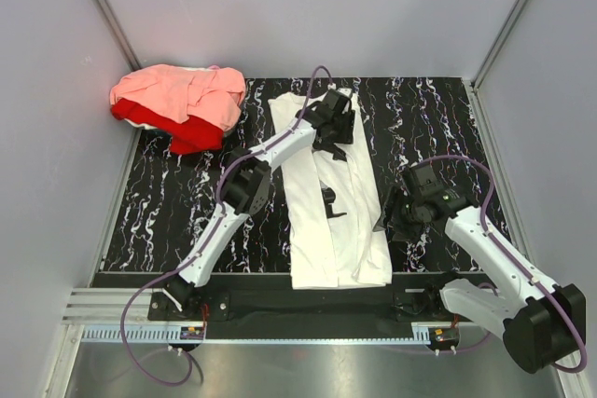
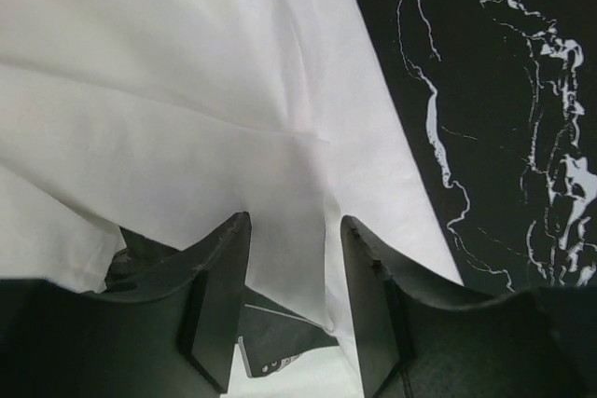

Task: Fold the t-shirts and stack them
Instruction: Fold the tshirt

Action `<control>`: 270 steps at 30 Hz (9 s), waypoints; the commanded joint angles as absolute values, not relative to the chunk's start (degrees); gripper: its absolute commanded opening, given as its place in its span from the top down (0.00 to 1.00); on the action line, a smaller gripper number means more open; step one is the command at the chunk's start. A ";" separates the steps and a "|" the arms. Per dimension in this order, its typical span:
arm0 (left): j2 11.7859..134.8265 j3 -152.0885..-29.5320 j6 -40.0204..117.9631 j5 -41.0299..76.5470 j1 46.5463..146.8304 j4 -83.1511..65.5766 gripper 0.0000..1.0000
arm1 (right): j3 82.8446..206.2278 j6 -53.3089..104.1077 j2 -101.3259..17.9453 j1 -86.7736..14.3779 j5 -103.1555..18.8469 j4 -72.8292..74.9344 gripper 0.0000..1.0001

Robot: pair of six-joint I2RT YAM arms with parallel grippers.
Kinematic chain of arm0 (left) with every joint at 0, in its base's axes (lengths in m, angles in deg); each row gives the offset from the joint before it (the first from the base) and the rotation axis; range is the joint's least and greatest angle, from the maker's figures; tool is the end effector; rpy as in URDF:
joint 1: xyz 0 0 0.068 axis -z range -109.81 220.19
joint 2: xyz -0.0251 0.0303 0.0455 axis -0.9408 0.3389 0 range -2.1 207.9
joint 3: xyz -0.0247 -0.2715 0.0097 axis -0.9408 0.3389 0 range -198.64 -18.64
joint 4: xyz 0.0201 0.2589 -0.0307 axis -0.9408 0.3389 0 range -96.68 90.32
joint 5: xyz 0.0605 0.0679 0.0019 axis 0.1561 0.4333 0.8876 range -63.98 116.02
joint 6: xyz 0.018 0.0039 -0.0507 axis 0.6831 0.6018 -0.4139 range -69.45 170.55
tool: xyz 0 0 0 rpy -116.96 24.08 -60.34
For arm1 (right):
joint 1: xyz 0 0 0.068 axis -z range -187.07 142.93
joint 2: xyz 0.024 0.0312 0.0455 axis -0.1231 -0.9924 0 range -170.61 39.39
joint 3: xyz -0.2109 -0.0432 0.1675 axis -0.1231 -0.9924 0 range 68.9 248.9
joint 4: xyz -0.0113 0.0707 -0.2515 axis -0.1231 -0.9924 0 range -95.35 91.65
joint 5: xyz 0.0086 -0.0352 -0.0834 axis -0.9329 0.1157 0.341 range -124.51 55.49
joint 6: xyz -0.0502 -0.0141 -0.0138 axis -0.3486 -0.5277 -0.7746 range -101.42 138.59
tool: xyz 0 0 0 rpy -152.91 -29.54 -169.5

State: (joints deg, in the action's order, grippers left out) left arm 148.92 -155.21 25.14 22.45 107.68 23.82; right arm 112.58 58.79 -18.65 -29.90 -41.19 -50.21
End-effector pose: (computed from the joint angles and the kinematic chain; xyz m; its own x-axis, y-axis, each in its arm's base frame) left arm 0.4595 -0.3552 0.1609 -0.7820 0.0601 -0.6204 0.3397 0.8756 -0.3434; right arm 0.1613 0.0724 0.2347 -0.9208 0.3080 -0.2393 0.2171 0.9145 0.3415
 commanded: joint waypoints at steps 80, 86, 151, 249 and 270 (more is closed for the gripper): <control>121.28 -124.78 28.14 26.37 97.26 22.50 0.16 | 127.87 58.06 -37.58 -40.21 -33.02 -44.51 0.18; 139.55 -149.44 26.83 21.72 96.56 28.72 0.16 | 133.24 54.18 -48.41 -37.57 -34.25 -43.01 0.22; 65.14 -51.25 -8.68 29.01 123.01 14.94 0.18 | 101.42 62.62 -35.67 -31.59 -48.93 -29.20 0.92; 108.20 -109.08 17.85 15.83 90.32 28.30 0.99 | 186.76 48.82 -88.92 -19.29 -53.85 -52.23 1.00; 105.05 -114.31 20.84 21.10 88.81 26.13 0.43 | 181.97 47.58 -81.23 -14.10 -59.38 -42.14 0.33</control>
State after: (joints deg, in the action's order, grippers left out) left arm 114.36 -121.60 17.91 19.67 84.73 33.13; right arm 190.46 48.12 -92.85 -13.07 -57.69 -50.73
